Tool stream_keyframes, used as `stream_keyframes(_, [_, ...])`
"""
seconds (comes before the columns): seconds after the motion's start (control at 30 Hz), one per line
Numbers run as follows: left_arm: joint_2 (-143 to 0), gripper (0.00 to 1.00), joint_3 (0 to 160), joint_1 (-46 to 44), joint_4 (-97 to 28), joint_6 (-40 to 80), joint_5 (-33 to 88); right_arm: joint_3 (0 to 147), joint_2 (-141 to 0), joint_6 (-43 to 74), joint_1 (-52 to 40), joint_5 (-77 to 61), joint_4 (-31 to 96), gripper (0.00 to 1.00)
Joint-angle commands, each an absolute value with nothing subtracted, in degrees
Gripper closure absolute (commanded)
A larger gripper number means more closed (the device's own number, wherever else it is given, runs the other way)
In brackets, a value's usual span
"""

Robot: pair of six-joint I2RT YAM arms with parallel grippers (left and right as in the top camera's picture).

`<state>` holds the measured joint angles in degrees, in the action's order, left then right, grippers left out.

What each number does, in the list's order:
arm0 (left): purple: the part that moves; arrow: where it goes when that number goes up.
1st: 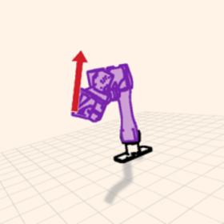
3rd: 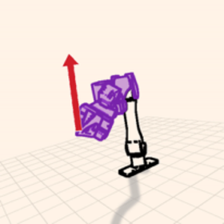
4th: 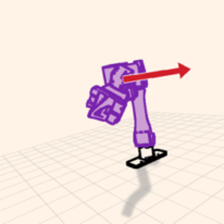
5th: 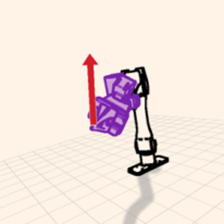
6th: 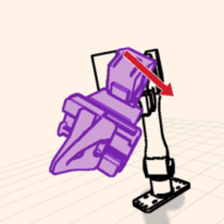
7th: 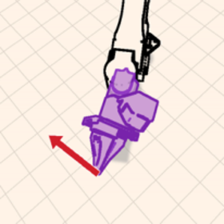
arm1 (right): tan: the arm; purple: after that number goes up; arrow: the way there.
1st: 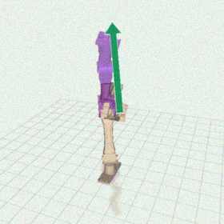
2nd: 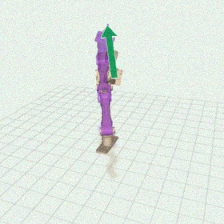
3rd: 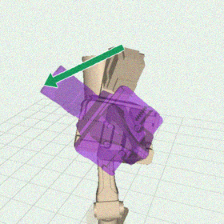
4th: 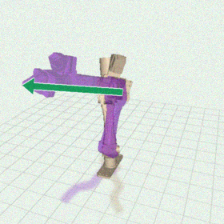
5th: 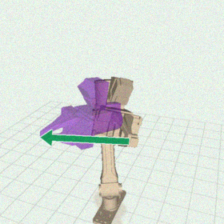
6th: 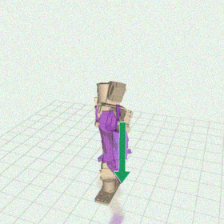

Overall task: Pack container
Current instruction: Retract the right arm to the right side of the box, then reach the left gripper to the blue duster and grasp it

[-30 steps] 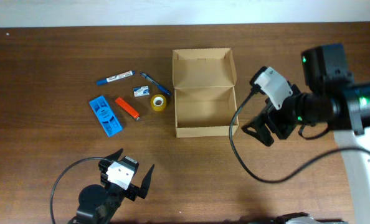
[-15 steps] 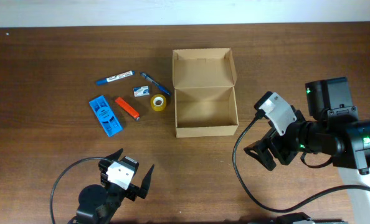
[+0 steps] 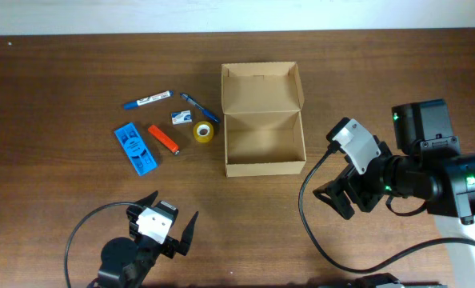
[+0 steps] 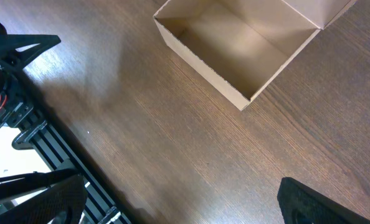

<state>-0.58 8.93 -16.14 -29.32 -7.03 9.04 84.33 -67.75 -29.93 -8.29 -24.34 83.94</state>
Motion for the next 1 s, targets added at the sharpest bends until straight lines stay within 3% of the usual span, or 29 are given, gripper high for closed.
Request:
stream_keyframes(0.0, [-0.3, 0.0, 8.8, -16.0, -29.1, -6.5, 9.6, 83.8, -67.6, -29.5, -8.2, -24.9, 84.0, 0.01])
stream_keyframes(0.27, [-0.3, 0.0, 8.8, -16.0, -28.0, -10.0, 7.3, 83.8, -67.6, -29.5, -8.2, -24.9, 84.0, 0.01])
stream_keyframes(0.4, [-0.3, 0.0, 8.8, -16.0, -26.0, -5.1, 8.8, 83.8, -67.6, -29.5, -8.2, -24.8, 84.0, 0.01])
stream_keyframes(0.53, [-0.3, 0.0, 8.9, -16.0, -12.0, -1.1, 11.1, 83.8, -67.6, -29.5, -8.2, -24.9, 84.0, 0.01])
stream_keyframes(0.6, [-1.7, 0.0, 9.7, -16.0, -13.6, -0.5, 10.1, 83.8, -67.6, -29.5, -8.2, -24.8, 84.0, 0.01])
stream_keyframes(0.77, [-14.4, 0.0, 18.6, -16.0, -22.6, -0.4, 1.4, 83.8, -67.6, -29.5, -8.2, -24.9, 84.0, 0.01])
stream_keyframes(0.97, [-39.8, 0.0, 34.7, -15.7, -29.9, -2.8, -4.4, 83.8, -67.6, -29.5, -8.2, -24.8, 84.0, 0.01])
